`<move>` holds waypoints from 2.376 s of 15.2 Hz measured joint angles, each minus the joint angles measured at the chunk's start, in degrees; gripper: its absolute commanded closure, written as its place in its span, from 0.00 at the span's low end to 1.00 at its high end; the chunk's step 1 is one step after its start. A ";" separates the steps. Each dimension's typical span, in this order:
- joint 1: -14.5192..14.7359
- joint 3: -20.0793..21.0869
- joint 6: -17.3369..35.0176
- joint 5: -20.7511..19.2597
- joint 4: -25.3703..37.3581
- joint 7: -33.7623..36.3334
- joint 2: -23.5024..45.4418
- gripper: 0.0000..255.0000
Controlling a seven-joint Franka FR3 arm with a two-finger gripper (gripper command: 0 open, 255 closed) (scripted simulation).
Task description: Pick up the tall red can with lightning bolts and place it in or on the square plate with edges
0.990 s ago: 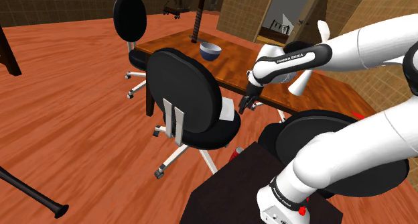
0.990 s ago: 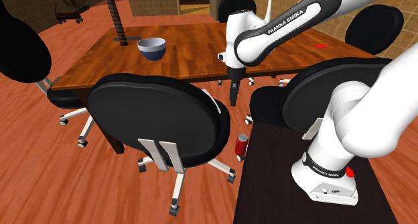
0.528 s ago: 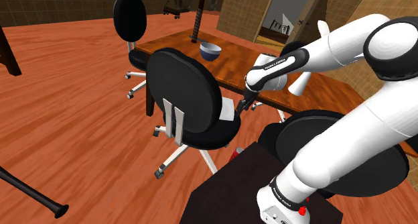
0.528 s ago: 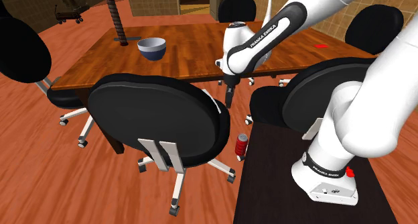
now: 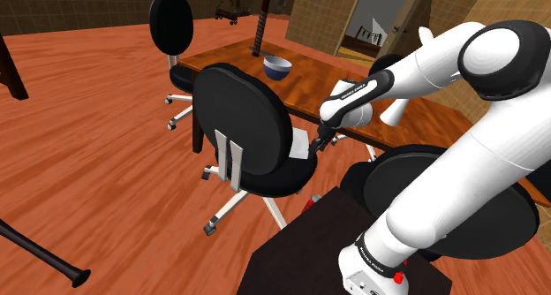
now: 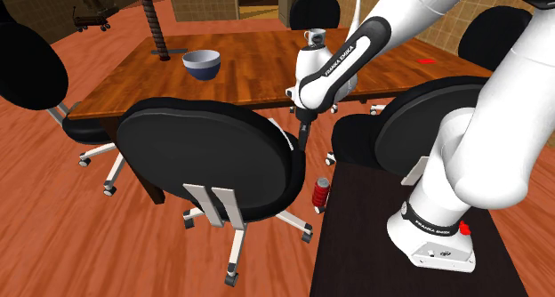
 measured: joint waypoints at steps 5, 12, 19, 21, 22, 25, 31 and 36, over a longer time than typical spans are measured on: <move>0.00 -0.01 0.18 0.06 -0.06 -0.05 0.11 1.00; 0.00 -0.01 0.18 0.06 -0.06 -0.05 0.11 1.00; -0.11 -0.52 4.73 2.08 -1.94 -2.84 3.07 0.00; -0.41 -0.58 9.07 5.36 -3.00 -6.56 6.64 0.00; -0.91 -0.33 11.32 7.63 -3.40 -9.09 8.69 0.00; -3.60 3.14 17.90 15.54 -4.98 -16.72 14.12 0.00; -21.00 19.79 31.43 29.81 -3.81 -33.47 28.12 0.00; -30.71 26.86 39.60 29.70 -1.78 -37.61 37.50 0.00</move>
